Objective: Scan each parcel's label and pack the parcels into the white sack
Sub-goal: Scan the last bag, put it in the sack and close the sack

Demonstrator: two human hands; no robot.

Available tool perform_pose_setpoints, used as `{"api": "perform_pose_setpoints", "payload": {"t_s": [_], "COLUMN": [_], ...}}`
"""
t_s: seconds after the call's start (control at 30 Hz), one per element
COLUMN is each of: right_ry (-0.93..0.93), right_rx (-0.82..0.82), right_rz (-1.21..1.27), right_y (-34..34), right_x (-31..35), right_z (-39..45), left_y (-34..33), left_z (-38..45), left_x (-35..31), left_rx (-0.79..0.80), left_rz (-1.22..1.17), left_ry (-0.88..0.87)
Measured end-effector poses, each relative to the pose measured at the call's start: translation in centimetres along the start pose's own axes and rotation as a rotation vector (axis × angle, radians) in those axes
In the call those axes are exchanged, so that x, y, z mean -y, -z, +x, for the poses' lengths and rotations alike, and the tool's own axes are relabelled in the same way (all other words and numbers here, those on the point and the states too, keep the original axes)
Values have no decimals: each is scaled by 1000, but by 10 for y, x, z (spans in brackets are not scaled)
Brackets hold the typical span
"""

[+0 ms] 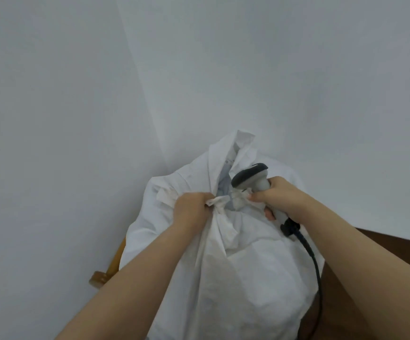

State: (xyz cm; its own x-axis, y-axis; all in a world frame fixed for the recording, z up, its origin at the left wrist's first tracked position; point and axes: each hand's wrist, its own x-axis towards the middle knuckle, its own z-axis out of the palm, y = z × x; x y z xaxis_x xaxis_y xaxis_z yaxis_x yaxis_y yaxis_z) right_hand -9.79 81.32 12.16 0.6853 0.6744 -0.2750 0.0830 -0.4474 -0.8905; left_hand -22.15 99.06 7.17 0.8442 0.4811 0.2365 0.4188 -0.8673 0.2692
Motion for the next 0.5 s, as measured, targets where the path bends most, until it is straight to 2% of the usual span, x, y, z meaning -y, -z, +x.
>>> {"api": "perform_pose_setpoints", "payload": {"t_s": [0.07, 0.17, 0.3, 0.4, 0.5], "right_ry": [-4, 33, 10, -18, 3], "right_rx": [33, 1, -126, -192, -222], "right_rz": [-5, -146, -444, -617, -678], "right_y": [2, -8, -36, -44, -40], "right_x": [5, 1, -21, -28, -30], "right_z": [-5, -9, -5, -6, 1], "left_y": [9, 14, 25, 46, 57], "left_z": [-2, -8, -8, -1, 6], "left_x": [-1, -5, -7, 2, 14], "left_rx": [-14, -45, -56, 152, 348], "left_rz": [56, 52, -169, -276, -116], "left_ry": [-13, 6, 93, 101, 33]}}
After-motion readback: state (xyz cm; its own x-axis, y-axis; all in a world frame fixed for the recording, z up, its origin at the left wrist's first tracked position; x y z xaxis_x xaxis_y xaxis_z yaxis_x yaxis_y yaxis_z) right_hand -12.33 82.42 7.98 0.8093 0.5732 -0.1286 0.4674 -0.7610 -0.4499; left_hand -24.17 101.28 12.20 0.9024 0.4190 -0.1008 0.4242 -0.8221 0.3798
